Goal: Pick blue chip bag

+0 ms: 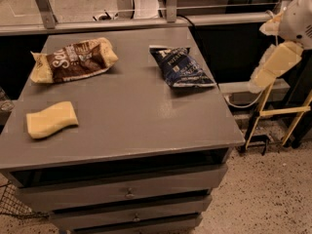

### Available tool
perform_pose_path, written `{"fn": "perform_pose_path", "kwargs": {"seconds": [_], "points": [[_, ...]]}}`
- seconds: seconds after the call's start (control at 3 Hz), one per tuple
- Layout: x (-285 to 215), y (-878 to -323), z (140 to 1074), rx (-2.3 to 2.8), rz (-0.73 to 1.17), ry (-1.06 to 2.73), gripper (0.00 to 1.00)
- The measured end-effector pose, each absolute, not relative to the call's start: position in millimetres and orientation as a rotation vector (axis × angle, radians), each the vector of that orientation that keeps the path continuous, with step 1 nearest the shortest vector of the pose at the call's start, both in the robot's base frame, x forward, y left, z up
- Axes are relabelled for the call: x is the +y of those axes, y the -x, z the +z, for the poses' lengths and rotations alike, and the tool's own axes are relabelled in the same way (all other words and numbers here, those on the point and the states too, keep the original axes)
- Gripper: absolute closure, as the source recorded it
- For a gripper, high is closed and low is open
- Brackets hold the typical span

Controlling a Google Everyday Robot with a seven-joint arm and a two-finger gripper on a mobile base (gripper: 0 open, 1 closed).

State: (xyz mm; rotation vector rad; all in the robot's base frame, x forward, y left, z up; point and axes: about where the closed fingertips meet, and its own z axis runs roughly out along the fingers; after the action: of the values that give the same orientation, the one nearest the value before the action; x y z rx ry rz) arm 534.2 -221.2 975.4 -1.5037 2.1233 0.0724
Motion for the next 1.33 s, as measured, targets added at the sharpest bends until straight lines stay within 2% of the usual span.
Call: {"fn": "perform_pose_path", "kwargs": {"seconds": [0.33,0.67,1.33], "points": [[-199,-590,943,2.082,0.284,1.414,0.0],[-187,-621,911,2.08,0.427,1.371,0.0],[-156,-655,866,2.116,0.633,1.358,0.0]]}}
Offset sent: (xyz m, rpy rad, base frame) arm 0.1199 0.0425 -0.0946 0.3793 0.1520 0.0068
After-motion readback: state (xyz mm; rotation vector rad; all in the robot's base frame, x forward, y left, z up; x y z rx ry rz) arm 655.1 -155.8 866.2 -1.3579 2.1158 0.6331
